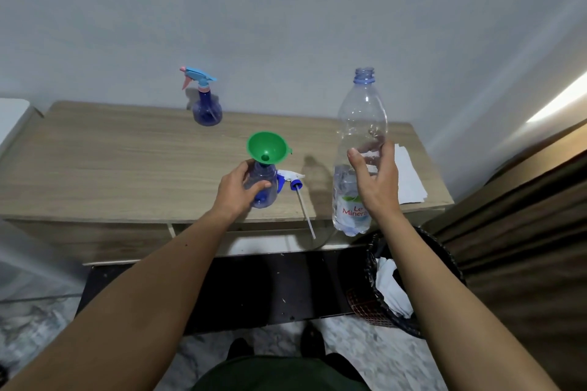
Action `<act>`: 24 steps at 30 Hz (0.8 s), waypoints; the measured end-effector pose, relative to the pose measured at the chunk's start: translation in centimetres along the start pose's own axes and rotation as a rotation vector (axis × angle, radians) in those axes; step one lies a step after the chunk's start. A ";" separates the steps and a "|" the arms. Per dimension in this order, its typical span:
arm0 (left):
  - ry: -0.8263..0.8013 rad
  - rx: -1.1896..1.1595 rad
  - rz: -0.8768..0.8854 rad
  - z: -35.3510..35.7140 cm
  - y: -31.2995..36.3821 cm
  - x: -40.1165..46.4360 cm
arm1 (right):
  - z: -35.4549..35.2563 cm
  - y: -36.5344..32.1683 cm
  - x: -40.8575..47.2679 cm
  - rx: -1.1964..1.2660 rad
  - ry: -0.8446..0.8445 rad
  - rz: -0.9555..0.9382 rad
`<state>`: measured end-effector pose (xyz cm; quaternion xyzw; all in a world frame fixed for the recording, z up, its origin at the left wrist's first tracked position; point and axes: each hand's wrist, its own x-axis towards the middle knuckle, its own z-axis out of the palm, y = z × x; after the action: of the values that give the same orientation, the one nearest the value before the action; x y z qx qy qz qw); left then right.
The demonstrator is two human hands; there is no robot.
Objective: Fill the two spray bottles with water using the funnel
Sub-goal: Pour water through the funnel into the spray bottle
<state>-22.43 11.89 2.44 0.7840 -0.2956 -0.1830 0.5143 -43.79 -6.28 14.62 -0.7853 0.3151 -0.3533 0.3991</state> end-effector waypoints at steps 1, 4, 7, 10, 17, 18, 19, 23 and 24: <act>-0.003 -0.005 0.000 0.0 0.0 0.0 | -0.1 -0.1 -0.1 -0.035 -0.030 -0.016; -0.008 -0.028 -0.001 -0.1 0.1 0.0 | -0.6 -0.2 -0.4 -0.130 -0.138 -0.018; -0.004 -0.036 0.004 0.0 0.1 0.0 | -1.1 0.0 -0.8 -0.267 -0.260 -0.025; -0.004 -0.028 0.003 -0.1 -0.2 0.1 | -1.6 0.1 -1.0 -0.418 -0.335 -0.060; -0.012 -0.025 0.008 -0.1 -0.2 0.1 | -2.2 0.1 -0.9 -0.669 -0.428 -0.103; -0.013 -0.020 0.014 -0.1 -0.2 0.1 | -2.2 -0.1 -0.8 -0.682 -0.432 -0.106; -0.014 -0.021 0.019 -0.1 -0.2 0.2 | -2.3 -0.3 -0.8 -0.696 -0.436 -0.109; -0.012 -0.021 0.014 -0.2 -0.3 0.2 | -2.4 -1.1 -0.6 -0.754 -0.449 -0.136; -0.011 -0.023 0.012 -0.2 -0.4 0.2 | -2.5 -1.2 -0.5 -0.771 -0.454 -0.150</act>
<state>-22.07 11.96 2.18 0.7750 -0.3013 -0.1877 0.5229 -45.85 -6.31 16.57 -0.9548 0.2704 -0.0569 0.1097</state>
